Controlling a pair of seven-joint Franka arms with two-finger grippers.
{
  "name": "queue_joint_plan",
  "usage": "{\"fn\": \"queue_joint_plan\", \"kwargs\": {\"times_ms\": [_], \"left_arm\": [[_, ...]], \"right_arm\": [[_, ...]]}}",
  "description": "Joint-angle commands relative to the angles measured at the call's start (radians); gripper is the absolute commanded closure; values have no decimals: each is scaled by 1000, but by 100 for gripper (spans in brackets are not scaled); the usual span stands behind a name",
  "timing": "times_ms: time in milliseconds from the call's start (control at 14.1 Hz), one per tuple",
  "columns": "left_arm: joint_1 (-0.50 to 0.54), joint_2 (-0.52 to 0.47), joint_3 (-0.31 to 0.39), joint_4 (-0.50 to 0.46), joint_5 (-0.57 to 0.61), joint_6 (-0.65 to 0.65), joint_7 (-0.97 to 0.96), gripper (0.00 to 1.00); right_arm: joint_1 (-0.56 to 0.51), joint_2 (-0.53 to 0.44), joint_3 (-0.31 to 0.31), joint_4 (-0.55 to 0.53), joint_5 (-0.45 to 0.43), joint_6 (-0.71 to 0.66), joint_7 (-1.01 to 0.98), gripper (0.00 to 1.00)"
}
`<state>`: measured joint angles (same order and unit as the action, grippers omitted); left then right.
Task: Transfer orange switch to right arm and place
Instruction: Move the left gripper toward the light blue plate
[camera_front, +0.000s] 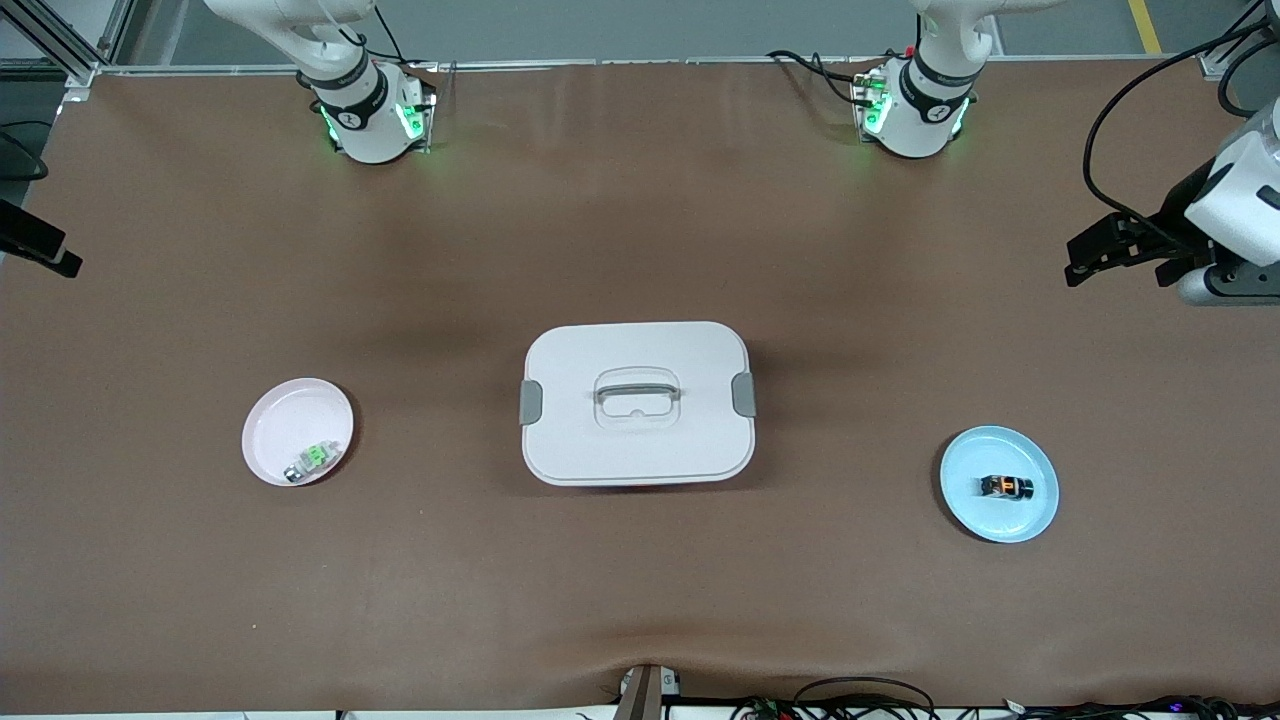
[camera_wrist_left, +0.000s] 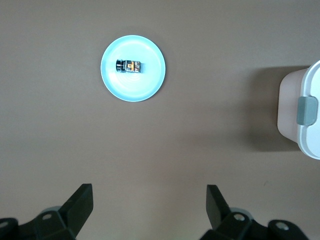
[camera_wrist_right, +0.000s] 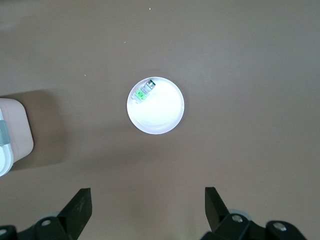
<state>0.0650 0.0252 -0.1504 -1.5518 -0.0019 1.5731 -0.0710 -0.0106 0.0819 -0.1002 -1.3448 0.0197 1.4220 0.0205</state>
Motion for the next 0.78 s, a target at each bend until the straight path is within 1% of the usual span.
{"fn": "queue_joint_plan", "kwargs": {"times_ms": [0,355,497,710], "left_arm": [[12,5,-6,18,-10,-21,-3,0],[16,30,-3,19,-6,4,-3,0],[19,56,8,21,-6,22,-3,0],[52,96,8,22,-10,65,-3,0]], "right_arm": [[-9,-5,5,4,0,-6,-2,0],[-9,-5,5,3,0,-6,-2,0],[-9,-7,5,4,0,-6,-2,0],[-9,-7,5,4,2,-6,6,0]]}}
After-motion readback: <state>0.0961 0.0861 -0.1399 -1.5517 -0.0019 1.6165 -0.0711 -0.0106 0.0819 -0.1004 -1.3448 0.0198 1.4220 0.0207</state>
